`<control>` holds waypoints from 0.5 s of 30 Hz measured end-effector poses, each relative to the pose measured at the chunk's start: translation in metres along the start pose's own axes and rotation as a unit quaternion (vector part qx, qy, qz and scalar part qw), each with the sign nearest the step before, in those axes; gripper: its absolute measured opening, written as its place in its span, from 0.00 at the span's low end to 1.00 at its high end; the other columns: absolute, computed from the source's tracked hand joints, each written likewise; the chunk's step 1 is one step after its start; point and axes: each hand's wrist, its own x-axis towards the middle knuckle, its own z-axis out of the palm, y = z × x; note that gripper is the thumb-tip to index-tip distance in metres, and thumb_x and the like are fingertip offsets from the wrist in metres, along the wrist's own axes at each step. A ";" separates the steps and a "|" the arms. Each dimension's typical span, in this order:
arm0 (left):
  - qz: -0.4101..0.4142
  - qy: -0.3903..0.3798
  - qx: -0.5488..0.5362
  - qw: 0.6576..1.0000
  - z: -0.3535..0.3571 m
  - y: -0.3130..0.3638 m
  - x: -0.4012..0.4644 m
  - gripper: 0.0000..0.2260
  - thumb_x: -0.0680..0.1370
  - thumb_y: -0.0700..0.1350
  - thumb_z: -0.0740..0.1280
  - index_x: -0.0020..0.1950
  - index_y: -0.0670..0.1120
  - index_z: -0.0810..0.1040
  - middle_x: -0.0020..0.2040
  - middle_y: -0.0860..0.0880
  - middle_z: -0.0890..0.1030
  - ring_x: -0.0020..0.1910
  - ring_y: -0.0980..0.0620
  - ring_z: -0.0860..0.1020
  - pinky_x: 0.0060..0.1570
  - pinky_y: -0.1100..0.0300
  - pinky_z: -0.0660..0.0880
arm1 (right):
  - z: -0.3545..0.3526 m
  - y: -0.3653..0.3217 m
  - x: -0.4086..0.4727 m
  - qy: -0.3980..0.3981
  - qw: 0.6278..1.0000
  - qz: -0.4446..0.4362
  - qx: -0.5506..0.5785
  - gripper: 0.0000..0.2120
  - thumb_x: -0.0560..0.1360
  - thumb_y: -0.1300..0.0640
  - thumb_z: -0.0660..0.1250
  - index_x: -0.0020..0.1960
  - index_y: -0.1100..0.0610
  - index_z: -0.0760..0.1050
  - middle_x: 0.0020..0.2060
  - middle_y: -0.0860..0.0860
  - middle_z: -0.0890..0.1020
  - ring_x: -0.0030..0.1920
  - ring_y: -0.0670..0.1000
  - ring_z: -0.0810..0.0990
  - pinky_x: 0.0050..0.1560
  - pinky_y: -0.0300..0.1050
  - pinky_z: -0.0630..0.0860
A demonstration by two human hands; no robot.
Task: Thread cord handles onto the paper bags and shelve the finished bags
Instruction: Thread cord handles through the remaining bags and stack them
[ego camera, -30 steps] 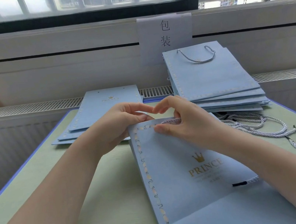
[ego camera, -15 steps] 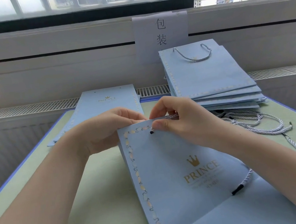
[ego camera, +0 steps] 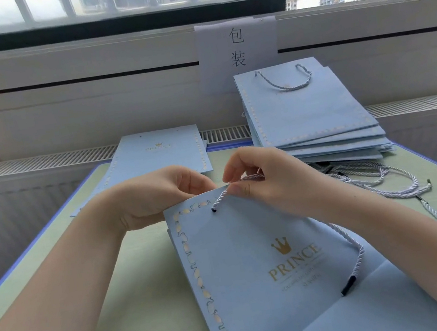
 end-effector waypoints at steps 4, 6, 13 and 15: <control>-0.007 0.010 0.005 1.000 0.002 0.001 -0.001 0.07 0.76 0.31 0.64 0.44 0.40 0.78 0.38 0.47 0.82 0.32 0.54 0.80 0.31 0.66 0.75 | -0.011 -0.001 0.000 -0.028 0.999 0.025 -0.010 0.06 0.74 0.58 0.69 0.46 0.48 0.74 0.43 0.44 0.76 0.28 0.40 0.69 0.33 0.31 0.66; -0.013 0.014 0.016 1.000 0.001 0.001 -0.002 0.06 0.76 0.31 0.64 0.43 0.41 0.77 0.37 0.48 0.81 0.32 0.55 0.79 0.30 0.66 0.75 | -0.016 -0.003 -0.001 -0.040 0.998 0.041 0.000 0.03 0.75 0.57 0.68 0.48 0.51 0.75 0.41 0.45 0.76 0.27 0.40 0.69 0.30 0.30 0.65; -0.046 0.024 0.051 0.997 0.001 0.001 -0.002 0.06 0.77 0.35 0.65 0.41 0.43 0.76 0.39 0.48 0.80 0.33 0.54 0.77 0.30 0.65 0.74 | -0.026 -0.004 -0.003 -0.102 0.985 0.140 -0.015 0.14 0.78 0.45 0.60 0.47 0.53 0.78 0.21 0.43 0.72 0.23 0.41 0.68 0.29 0.34 0.64; -0.054 0.031 0.048 0.997 0.001 -0.001 0.001 0.05 0.78 0.39 0.66 0.42 0.45 0.76 0.42 0.47 0.79 0.36 0.51 0.76 0.32 0.63 0.75 | -0.025 -0.005 -0.003 -0.123 0.983 0.138 -0.004 0.15 0.77 0.42 0.60 0.46 0.51 0.79 0.23 0.43 0.72 0.26 0.43 0.69 0.33 0.37 0.65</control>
